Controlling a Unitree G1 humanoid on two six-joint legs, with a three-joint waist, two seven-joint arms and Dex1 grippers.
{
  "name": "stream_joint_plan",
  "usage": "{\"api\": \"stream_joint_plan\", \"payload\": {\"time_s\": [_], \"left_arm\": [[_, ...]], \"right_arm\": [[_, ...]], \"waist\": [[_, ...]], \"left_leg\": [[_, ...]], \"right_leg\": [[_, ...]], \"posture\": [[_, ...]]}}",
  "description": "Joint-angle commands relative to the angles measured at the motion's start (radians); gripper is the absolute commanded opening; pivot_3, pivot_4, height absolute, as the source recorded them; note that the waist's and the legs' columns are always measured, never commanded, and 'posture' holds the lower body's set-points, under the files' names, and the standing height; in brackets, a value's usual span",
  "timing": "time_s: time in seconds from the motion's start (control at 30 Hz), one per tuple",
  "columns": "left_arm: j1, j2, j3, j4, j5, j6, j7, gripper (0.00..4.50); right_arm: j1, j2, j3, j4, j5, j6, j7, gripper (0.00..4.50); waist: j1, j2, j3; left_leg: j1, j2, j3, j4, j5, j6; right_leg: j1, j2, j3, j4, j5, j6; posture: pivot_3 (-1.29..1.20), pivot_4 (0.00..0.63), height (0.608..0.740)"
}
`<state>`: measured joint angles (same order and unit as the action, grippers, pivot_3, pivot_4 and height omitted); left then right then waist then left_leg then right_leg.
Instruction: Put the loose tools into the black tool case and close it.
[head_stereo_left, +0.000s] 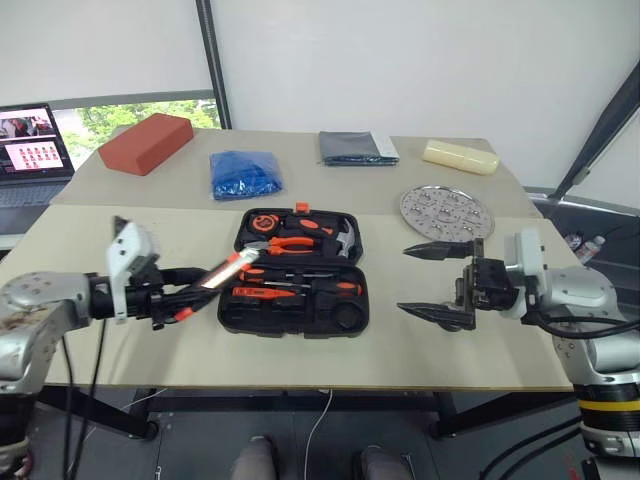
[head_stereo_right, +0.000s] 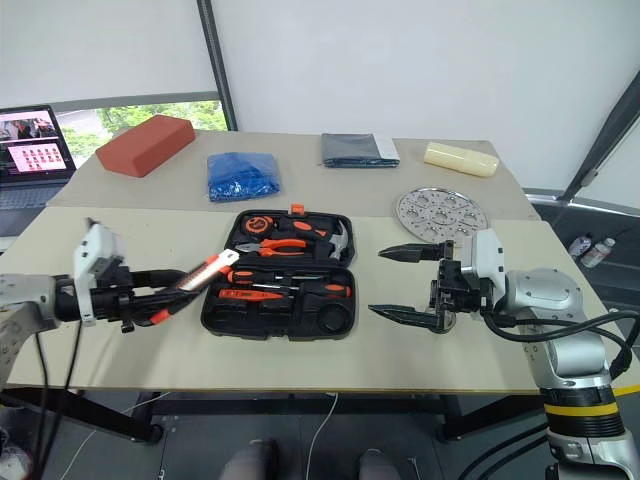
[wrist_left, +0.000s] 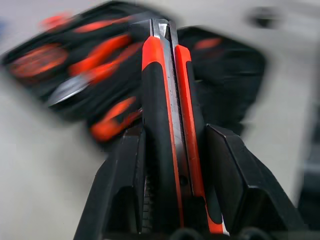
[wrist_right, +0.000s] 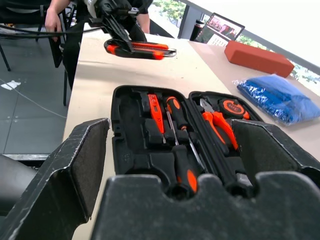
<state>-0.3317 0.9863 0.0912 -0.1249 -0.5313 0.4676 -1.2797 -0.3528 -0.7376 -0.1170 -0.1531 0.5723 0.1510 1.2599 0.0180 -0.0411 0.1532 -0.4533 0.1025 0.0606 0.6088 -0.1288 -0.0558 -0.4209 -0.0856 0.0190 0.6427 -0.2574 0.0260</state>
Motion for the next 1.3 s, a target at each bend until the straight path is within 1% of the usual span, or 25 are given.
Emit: {"api": "stream_joint_plan", "payload": {"time_s": [0.03,0.07,0.1,0.13,0.23,0.4,0.6,0.7,0.87,0.93,1.0,1.07,1.13,1.17,1.23,1.3], "left_arm": [[-0.127,0.020,-0.217,0.089,0.244,-0.258,-0.145,1.40],[-0.163,0.015,-0.263,0.129,0.315,-0.301,-0.132,1.40],[-0.188,0.009,-0.290,0.160,0.360,-0.331,-0.123,1.40],[-0.232,-0.025,-0.316,0.182,0.389,-0.341,-0.103,1.40],[-0.312,-0.110,-0.369,0.163,0.400,-0.320,-0.111,1.40],[-0.341,-0.167,-0.405,0.188,0.441,-0.347,-0.114,1.40],[-0.326,-0.181,-0.431,0.215,0.509,-0.371,-0.086,1.40],[-0.334,-0.181,-0.438,0.245,0.575,-0.412,-0.040,1.40],[-0.315,-0.182,-0.436,0.237,0.559,-0.395,-0.069,1.40],[-0.310,-0.197,-0.425,0.237,0.538,-0.379,-0.067,1.40],[-0.306,-0.213,-0.410,0.239,0.512,-0.371,-0.066,2.34],[-0.310,-0.225,-0.394,0.266,0.481,-0.411,-0.087,2.97],[-0.318,-0.265,-0.343,0.316,0.422,-0.474,-0.085,3.59],[-0.329,-0.292,-0.297,0.355,0.373,-0.476,-0.081,4.04],[-0.347,-0.322,-0.234,0.422,0.311,-0.465,-0.079,4.04],[-0.364,-0.342,-0.145,0.494,0.217,-0.457,-0.102,4.04]], "right_arm": [[0.024,-0.031,-0.056,-0.057,0.030,0.021,-0.013,4.50],[0.030,-0.034,-0.060,-0.064,0.033,0.026,-0.016,4.50],[0.035,-0.036,-0.064,-0.070,0.035,0.031,-0.019,4.50],[0.045,-0.040,-0.072,-0.081,0.038,0.038,-0.023,4.50],[0.077,-0.052,-0.092,-0.111,0.047,0.056,-0.037,4.50],[0.118,-0.063,-0.109,-0.145,0.057,0.076,-0.052,4.50],[0.147,-0.067,-0.121,-0.173,0.066,0.088,-0.068,4.50],[0.154,-0.066,-0.123,-0.180,0.066,0.091,-0.073,4.50],[0.163,-0.060,-0.120,-0.188,0.066,0.094,-0.081,4.50],[0.160,-0.058,-0.116,-0.185,0.064,0.094,-0.082,4.50],[0.158,-0.057,-0.111,-0.182,0.062,0.093,-0.082,4.50],[0.152,-0.056,-0.107,-0.175,0.061,0.093,-0.081,4.50],[0.146,-0.055,-0.103,-0.165,0.058,0.090,-0.078,4.50],[0.142,-0.054,-0.101,-0.159,0.057,0.089,-0.077,4.50],[0.138,-0.051,-0.096,-0.150,0.053,0.086,-0.076,4.50],[0.134,-0.045,-0.091,-0.139,0.050,0.083,-0.074,4.50]], "waist": [[0.000,0.000,0.000],[0.000,0.000,0.000],[-0.002,0.000,0.000],[-0.004,0.000,0.000],[-0.002,0.000,0.000],[-0.007,0.000,0.000],[-0.006,0.001,0.000],[-0.006,0.001,0.000],[-0.005,0.001,0.000],[-0.005,0.001,0.000],[-0.005,0.001,0.000],[-0.004,0.001,0.000],[-0.005,0.001,0.000],[-0.004,0.001,0.000],[-0.002,0.001,0.000],[-0.005,0.001,0.000]], "left_leg": [[-0.002,0.000,-0.001,0.001,0.002,0.003],[-0.002,0.000,-0.001,0.001,0.006,0.009],[-0.002,0.000,-0.001,0.001,0.006,0.009],[-0.002,0.001,-0.002,0.001,0.006,0.010],[-0.003,0.003,-0.004,0.002,0.006,0.010],[-0.003,0.003,-0.004,0.004,0.007,0.011],[-0.003,0.003,-0.005,0.005,0.007,0.011],[-0.003,0.002,-0.005,0.006,0.007,0.011],[-0.003,0.002,-0.005,0.007,0.007,0.012],[-0.003,0.002,-0.005,0.007,0.007,0.012],[-0.003,0.002,-0.005,0.007,0.007,0.012],[-0.003,0.002,-0.005,0.007,0.007,0.012],[-0.003,0.002,-0.004,0.007,0.007,0.012],[-0.003,0.002,-0.004,0.007,0.007,0.012],[-0.003,0.002,-0.005,0.007,0.007,0.012],[-0.003,0.002,-0.005,0.008,0.008,0.012]], "right_leg": [[-0.001,0.001,0.000,0.000,0.001,0.000],[0.000,0.002,0.000,0.001,0.001,0.001],[-0.001,0.003,0.001,0.001,0.003,0.005],[-0.001,0.004,0.001,0.002,0.004,0.006],[-0.002,0.008,0.003,0.003,0.004,0.007],[-0.001,0.008,0.005,0.003,0.004,0.009],[-0.001,0.009,0.006,0.005,0.003,0.011],[0.000,0.009,0.007,0.005,0.003,0.012],[0.000,0.009,0.008,0.005,0.003,0.013],[0.000,0.009,0.008,0.005,0.003,0.013],[0.000,0.009,0.008,0.005,0.003,0.013],[0.000,0.009,0.008,0.005,0.003,0.013],[0.001,0.009,0.008,0.005,0.004,0.013],[0.001,0.009,0.008,0.005,0.004,0.013],[0.000,0.009,0.008,0.005,0.004,0.013],[0.001,0.009,0.008,0.005,0.004,0.013]], "posture": [[0.00,0.150,0.740],[0.00,0.150,0.740],[0.00,0.150,0.740],[0.00,0.150,0.740],[0.00,0.150,0.740],[0.00,0.150,0.740],[0.00,0.150,0.740],[0.00,0.150,0.740],[0.00,0.150,0.740],[0.00,0.150,0.740],[0.00,0.150,0.740],[0.00,0.150,0.740],[0.00,0.150,0.740],[0.00,0.150,0.740],[0.00,0.150,0.740],[0.00,0.150,0.740]]}}
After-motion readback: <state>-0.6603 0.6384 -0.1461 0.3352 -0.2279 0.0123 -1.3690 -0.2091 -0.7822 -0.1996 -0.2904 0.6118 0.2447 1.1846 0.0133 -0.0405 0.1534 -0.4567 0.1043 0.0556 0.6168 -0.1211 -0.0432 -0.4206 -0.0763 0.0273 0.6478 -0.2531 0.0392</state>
